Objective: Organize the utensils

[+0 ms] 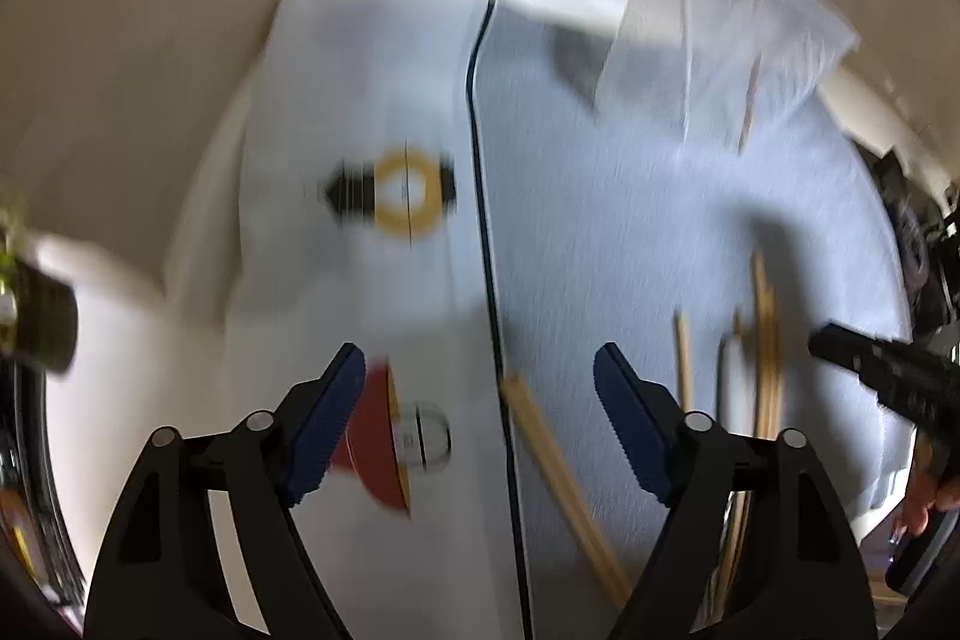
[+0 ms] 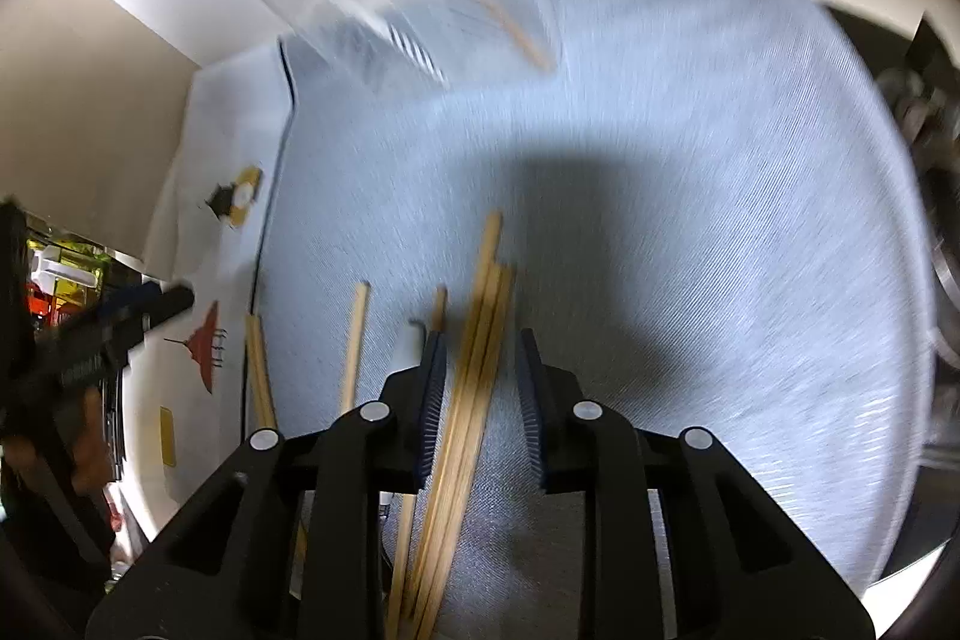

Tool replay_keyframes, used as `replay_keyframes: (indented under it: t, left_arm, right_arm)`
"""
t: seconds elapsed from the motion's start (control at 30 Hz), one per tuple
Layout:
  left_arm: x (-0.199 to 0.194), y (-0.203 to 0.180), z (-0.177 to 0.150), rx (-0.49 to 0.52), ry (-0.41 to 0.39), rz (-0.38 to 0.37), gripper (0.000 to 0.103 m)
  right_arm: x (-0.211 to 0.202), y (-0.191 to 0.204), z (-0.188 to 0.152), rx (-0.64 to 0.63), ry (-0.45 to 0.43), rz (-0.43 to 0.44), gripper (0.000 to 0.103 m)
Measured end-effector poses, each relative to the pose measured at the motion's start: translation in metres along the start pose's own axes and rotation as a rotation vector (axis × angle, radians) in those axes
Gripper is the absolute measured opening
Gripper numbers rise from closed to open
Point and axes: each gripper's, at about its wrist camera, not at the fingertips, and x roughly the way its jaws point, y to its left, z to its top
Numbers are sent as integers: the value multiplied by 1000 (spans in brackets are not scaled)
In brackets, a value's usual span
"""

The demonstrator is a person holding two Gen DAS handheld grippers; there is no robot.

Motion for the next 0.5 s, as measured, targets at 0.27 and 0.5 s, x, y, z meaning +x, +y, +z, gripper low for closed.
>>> replay_keyframes:
  t: [0.27, 0.5]
  left_arm:
    - [30, -3, -32, 6, 136, 33, 56]
    - [46, -3, -29, -28, 179, 33, 56]
  right_arm:
    - [19, 11, -14, -71, 29, -54, 22]
    - [22, 17, -13, -88, 30, -70, 21]
